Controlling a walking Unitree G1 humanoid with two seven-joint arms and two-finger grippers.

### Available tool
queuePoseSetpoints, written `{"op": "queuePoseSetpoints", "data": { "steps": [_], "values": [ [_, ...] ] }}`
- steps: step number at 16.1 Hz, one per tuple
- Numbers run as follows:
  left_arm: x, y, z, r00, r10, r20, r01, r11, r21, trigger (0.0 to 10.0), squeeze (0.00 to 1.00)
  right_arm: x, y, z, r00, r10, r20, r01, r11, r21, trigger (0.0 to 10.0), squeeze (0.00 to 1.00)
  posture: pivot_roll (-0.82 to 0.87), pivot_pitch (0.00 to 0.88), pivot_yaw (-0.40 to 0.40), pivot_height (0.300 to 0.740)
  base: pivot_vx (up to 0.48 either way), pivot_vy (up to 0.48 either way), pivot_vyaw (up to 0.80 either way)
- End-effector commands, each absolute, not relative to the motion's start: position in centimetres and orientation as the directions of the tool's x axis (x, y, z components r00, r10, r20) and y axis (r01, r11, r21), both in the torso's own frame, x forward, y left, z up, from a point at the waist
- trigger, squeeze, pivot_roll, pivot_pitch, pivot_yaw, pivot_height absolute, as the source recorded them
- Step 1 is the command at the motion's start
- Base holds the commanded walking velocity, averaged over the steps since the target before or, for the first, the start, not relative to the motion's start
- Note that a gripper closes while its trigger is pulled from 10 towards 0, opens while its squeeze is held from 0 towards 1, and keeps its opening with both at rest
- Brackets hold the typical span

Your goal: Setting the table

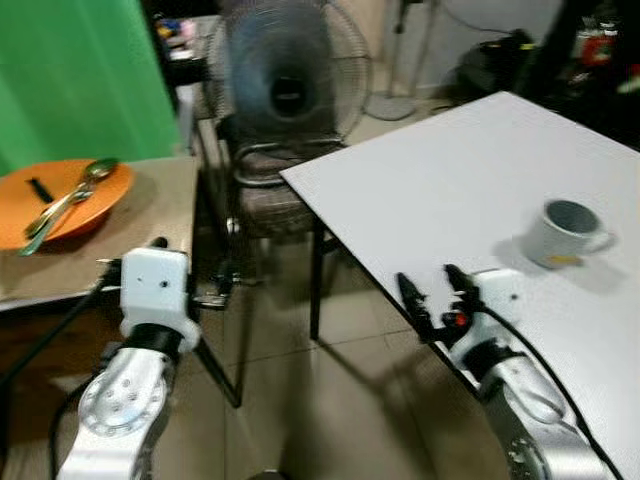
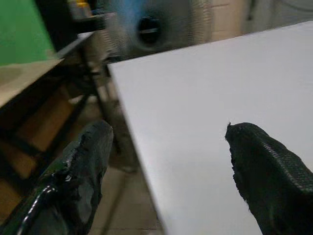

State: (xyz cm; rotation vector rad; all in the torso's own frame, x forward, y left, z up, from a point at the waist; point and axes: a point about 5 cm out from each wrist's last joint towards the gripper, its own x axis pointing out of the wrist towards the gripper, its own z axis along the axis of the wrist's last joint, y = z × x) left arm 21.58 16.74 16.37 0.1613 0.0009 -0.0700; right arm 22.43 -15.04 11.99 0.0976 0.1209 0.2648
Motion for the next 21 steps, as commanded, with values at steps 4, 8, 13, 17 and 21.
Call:
{"op": "queuePoseSetpoints", "data": {
  "steps": [4, 8, 13, 17, 21],
  "values": [
    [21.9, 16.5, 16.3, 0.995, -0.096, -0.012, 0.097, 0.984, 0.15, 10.0, 0.03, 22.3, -15.2, 12.0, 0.965, 0.242, -0.102, -0.229, 0.965, 0.125, 10.0, 0.0, -0.02, 0.058, 0.037, 0.74, 0.0, 0.275, -0.44],
    [22.3, 16.6, 16.1, 0.995, -0.101, -0.017, 0.102, 0.983, 0.151, 10.0, 0.04, 22.2, -15.4, 12.1, 0.971, 0.219, -0.099, -0.207, 0.971, 0.122, 10.0, 0.0, -0.03, 0.054, 0.045, 0.74, 0.0, 0.382, -0.12],
    [22.7, 16.4, 16.2, 0.994, -0.11, -0.012, 0.111, 0.982, 0.15, 10.0, 0.03, 22.5, -15.4, 12.3, 0.973, 0.212, -0.09, -0.201, 0.972, 0.118, 10.0, 0.0, -0.03, 0.052, 0.045, 0.74, 0.0, 0.384, 0.0],
    [23.0, 16.5, 16.2, 0.993, -0.116, -0.011, 0.116, 0.981, 0.153, 10.0, 0.04, 22.5, -15.2, 12.3, 0.975, 0.205, -0.088, -0.193, 0.972, 0.132, 10.0, 0.0, -0.03, 0.052, 0.057, 0.74, 0.0, 0.397, -0.14],
    [23.1, 16.5, 16.1, 0.993, -0.116, -0.013, 0.117, 0.982, 0.149, 10.0, 0.03, 22.5, -15.4, 12.5, 0.977, 0.198, -0.083, -0.187, 0.974, 0.129, 10.0, 0.0, -0.04, 0.056, 0.052, 0.74, 0.0, 0.398, -0.6]
  ]
}}
